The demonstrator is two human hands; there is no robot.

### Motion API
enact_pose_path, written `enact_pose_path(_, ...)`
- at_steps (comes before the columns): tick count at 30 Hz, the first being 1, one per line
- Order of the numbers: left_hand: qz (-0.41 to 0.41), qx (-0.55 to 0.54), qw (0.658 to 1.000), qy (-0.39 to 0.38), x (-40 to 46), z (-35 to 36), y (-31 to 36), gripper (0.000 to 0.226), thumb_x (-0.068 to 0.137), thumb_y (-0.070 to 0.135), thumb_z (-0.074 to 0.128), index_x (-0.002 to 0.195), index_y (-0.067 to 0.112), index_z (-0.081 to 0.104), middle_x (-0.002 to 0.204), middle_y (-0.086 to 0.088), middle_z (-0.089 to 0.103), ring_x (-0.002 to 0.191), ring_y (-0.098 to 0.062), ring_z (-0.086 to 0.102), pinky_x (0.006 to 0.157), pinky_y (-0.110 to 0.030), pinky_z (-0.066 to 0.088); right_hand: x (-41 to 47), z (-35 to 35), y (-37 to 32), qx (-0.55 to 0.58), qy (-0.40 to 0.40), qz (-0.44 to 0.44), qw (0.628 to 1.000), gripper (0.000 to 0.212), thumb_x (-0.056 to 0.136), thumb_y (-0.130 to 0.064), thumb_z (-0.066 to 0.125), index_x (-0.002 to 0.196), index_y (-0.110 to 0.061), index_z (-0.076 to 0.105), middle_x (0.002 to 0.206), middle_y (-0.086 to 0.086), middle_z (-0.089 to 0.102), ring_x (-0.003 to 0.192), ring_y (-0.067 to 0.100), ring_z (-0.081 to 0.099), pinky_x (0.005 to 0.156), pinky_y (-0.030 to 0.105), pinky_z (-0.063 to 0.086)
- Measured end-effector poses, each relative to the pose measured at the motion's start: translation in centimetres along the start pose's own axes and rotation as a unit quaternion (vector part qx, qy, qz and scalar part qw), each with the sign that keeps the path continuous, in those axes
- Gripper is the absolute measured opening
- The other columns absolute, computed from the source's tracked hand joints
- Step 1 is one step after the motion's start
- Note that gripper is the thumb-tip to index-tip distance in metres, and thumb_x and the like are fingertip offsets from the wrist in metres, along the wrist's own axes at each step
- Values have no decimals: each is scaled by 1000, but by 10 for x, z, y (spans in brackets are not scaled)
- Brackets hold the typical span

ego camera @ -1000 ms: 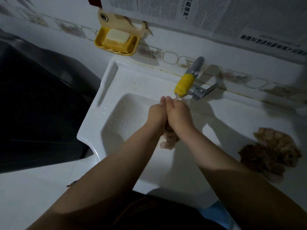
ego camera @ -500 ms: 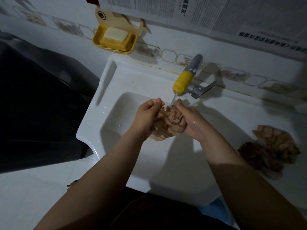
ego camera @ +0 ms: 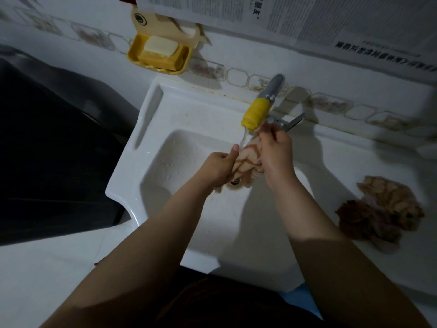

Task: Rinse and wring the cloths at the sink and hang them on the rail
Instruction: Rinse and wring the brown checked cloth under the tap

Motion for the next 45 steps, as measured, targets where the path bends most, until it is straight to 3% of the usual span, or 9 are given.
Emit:
enact_pose_path(5, -76, -294, 952, -36, 7, 8, 14, 62, 96, 58, 38, 75, 5, 63, 63, -15, 65, 66, -32, 67, 59, -35, 53, -9, 13, -5, -115, -68, -34, 990, 37, 95, -32, 53, 61, -18, 48, 56, -1, 51, 52, 12, 50, 55, 24, 40)
enact_pose_path(11, -53, -211, 974, 59, -4, 23, 34, 56, 100, 48, 39, 80, 1, 63, 70, -21, 64, 58, -27, 67, 53, -31, 52, 1, 20, -4, -225, -52, -10, 973, 37, 96, -34, 47, 62, -20, 50, 76, 11, 64, 79, 33, 63, 75, 41, 53)
enact_pose_path(16, -91, -300, 946, 79, 6, 12, 26, 56, 99, 44, 42, 123, -6, 55, 129, -29, 56, 117, -43, 56, 64, -34, 49, -19, 35, 5, -262, -98, -62, 958, 39, 100, -38, 39, 74, -15, 55, 74, 9, 59, 76, 27, 59, 67, 31, 41)
enact_pose_path(20, -95, -239, 963, 76, 1, 21, 25, 58, 96, 54, 45, 82, 2, 66, 71, -13, 65, 57, -23, 62, 49, -25, 50, 3, 24, 6, -241, -45, -36, 969, 34, 99, -33, 42, 80, -11, 58, 83, 18, 64, 85, 32, 62, 69, 34, 42)
enact_pose_path(25, -100, -314, 944, 28, 4, 15, 25, 61, 94, 58, 43, 100, 1, 64, 72, -11, 63, 57, -23, 60, 55, -31, 51, -18, 30, 8, -282, -52, -89, 954, 38, 99, -44, 38, 77, -18, 55, 86, 16, 67, 83, 31, 61, 73, 39, 49)
enact_pose_path(32, 22, -57, 993, -97, -15, 6, 20, 54, 86, 56, 60, 114, 9, 60, 95, -13, 73, 86, -26, 72, 84, -44, 58, 13, -1, 3, -95, -115, 39, 988, 33, 100, -23, 44, 70, -20, 58, 63, -1, 58, 44, -4, 54, 48, 10, 42)
enact_pose_path(37, 226, 136, 963, 55, -9, -18, 20, 53, 95, 48, 46, 79, 2, 68, 80, -16, 70, 79, -29, 66, 77, -43, 53, 18, -16, 8, -74, -190, 35, 978, 9, 89, -33, 62, 90, -26, 68, 87, 0, 69, 81, 11, 67, 75, 24, 51)
enact_pose_path(41, 250, 63, 960, 113, -6, -36, 24, 34, 102, 28, 41, 95, 9, 68, 83, 2, 64, 82, -13, 59, 78, -28, 46, 13, -28, 10, -145, -337, 38, 930, 20, 84, -25, 70, 102, -18, 65, 88, -7, 71, 80, 2, 68, 73, 20, 52)
enact_pose_path(45, 189, -4, 970, 155, 6, -31, 26, 26, 99, 32, 47, 103, 10, 60, 86, 0, 66, 80, -17, 63, 72, -31, 52, 13, -24, 5, -154, -229, -16, 961, 12, 93, -21, 58, 85, -19, 67, 85, -3, 70, 82, 12, 66, 82, 34, 53)
Point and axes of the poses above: each hand's wrist, its own x-axis towards the middle knuckle, its own z-axis out of the palm, y = z × x, the point moved 2 cm from there along x, towards the middle knuckle
